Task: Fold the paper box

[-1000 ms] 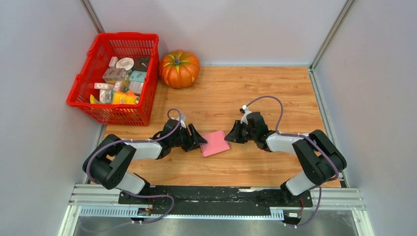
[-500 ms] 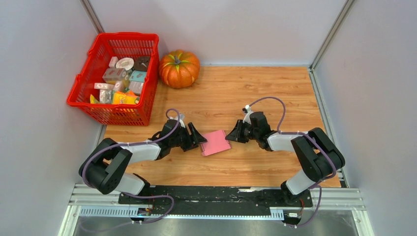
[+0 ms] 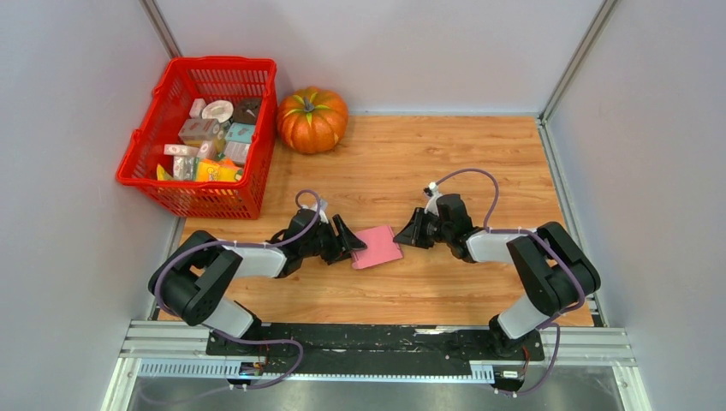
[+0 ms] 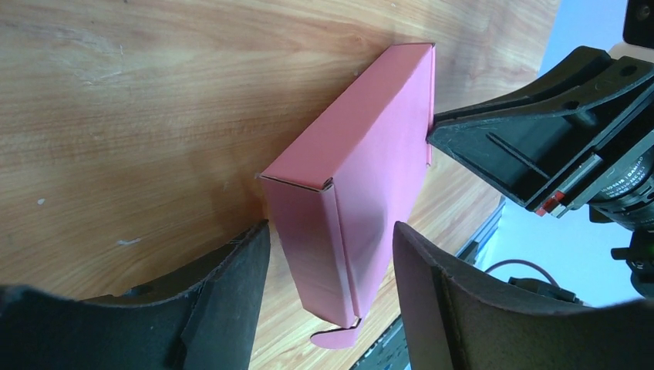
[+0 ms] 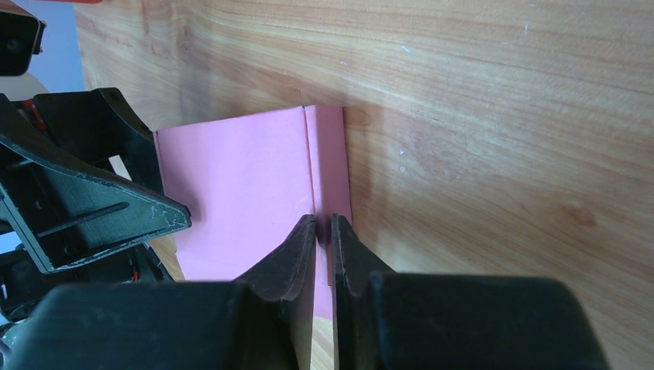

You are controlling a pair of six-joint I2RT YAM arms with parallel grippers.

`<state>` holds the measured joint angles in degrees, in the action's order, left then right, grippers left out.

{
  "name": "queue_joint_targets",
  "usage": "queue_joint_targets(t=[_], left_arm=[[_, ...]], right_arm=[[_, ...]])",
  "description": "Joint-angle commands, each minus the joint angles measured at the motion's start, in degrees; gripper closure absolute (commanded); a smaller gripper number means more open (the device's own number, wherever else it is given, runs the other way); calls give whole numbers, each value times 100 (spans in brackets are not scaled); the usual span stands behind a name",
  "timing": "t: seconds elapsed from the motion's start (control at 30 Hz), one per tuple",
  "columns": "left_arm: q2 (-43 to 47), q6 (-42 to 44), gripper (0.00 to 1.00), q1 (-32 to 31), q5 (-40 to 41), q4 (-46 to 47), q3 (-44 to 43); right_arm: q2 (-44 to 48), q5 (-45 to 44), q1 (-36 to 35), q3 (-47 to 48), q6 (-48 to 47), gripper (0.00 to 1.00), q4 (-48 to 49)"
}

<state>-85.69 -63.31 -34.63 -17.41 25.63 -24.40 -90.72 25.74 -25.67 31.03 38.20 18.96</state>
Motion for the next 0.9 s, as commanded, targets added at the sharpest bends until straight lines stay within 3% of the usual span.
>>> queue_joint_targets(t=[0.0, 0.2, 0.27, 0.37, 0.5, 0.57, 0.67, 0.73, 0.87], left_arm=[[-114, -85, 34, -61, 71, 214, -143], [-176, -138, 63, -61, -8, 250, -249], [-97, -155, 66, -52, -17, 163, -232], [52, -199, 72, -9, -95, -250, -267], [131, -392, 79, 184, -526, -409, -214], [193, -506, 80, 281, -771, -445, -179], [395, -630, 80, 334, -939, -453, -109], [552, -648, 80, 387, -1045, -602, -143], [825, -814, 84, 536, -1439, -875, -161]], right_arm=[[-306, -763, 133, -237, -234, 88, -622], [-114, -701, 133, -202, -382, 85, -709], [18, -745, 132, -141, -453, 82, -936], [448, -894, 80, 34, -655, 73, -1445], [1257, -1395, -218, 421, -1076, 49, -2413], [1521, -1799, -552, 570, -1384, 39, -2825], [2047, -2448, -1394, 817, -2068, 16, -3047], [2146, -3186, -2313, 931, -2516, 11, -2995], [2032, -4216, -3452, 984, -3404, 8, -2593]])
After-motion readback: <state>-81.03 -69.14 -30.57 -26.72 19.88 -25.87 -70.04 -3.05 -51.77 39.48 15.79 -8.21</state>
